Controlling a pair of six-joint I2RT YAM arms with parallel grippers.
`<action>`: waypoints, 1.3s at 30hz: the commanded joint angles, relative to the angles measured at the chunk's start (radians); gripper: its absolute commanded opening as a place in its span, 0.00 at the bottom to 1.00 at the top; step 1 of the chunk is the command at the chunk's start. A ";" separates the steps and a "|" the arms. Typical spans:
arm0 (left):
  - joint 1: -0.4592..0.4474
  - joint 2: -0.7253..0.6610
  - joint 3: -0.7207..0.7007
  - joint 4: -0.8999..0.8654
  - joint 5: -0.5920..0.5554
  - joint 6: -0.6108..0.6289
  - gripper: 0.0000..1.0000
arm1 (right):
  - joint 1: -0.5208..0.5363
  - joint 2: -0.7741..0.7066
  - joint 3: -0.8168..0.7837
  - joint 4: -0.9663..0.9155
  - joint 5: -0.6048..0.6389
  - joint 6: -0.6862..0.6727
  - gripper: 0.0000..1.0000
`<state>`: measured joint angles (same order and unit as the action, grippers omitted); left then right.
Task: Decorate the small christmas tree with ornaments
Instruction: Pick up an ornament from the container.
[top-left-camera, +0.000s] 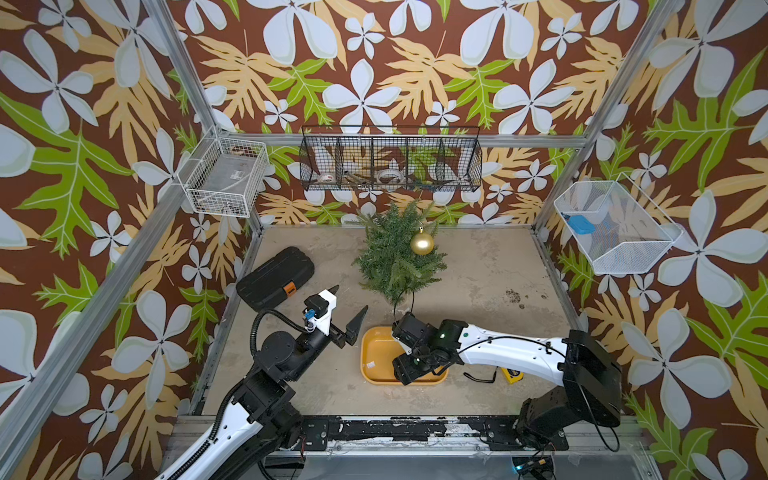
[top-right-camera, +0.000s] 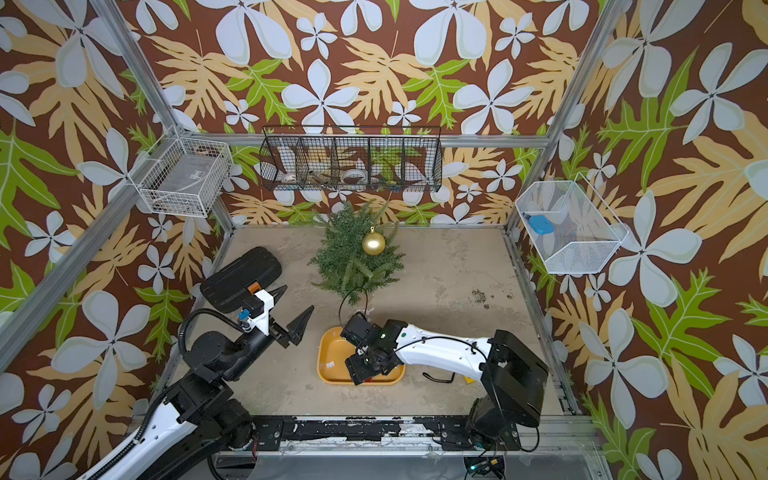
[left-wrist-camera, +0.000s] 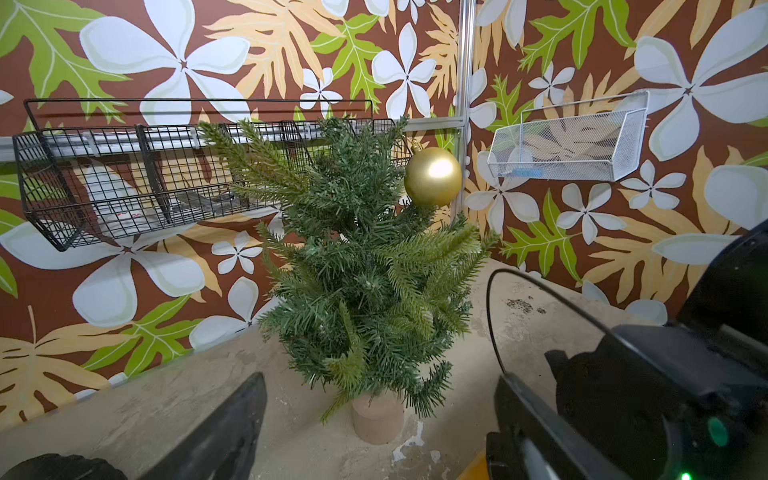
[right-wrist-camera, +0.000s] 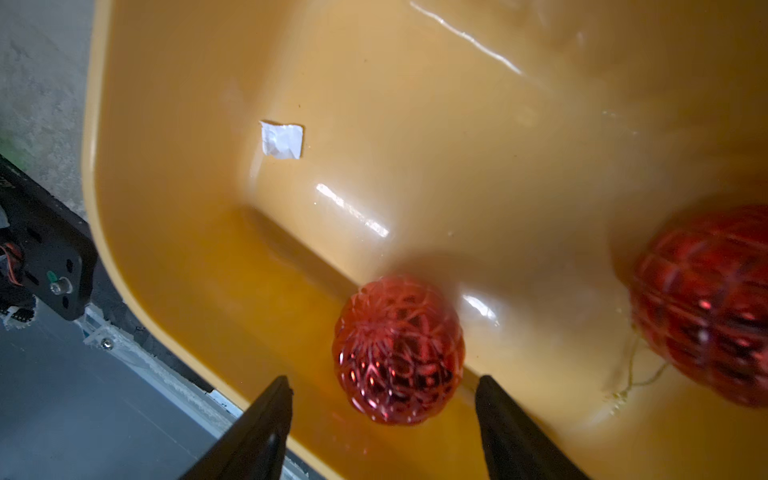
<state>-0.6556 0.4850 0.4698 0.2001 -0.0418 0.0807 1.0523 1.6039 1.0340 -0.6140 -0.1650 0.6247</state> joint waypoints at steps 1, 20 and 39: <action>0.001 -0.003 -0.002 0.022 -0.007 -0.007 0.87 | 0.001 0.030 -0.008 0.029 0.000 0.011 0.72; 0.002 -0.002 -0.003 0.028 0.012 0.002 0.87 | -0.008 -0.021 0.016 -0.015 0.094 0.001 0.58; -0.024 -0.003 -0.117 0.333 0.395 -0.056 0.84 | -0.152 -0.441 0.006 0.177 -0.159 0.165 0.56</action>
<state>-0.6632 0.4770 0.3653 0.4129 0.3260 0.0795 0.9169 1.1992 1.0508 -0.5312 -0.2699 0.7193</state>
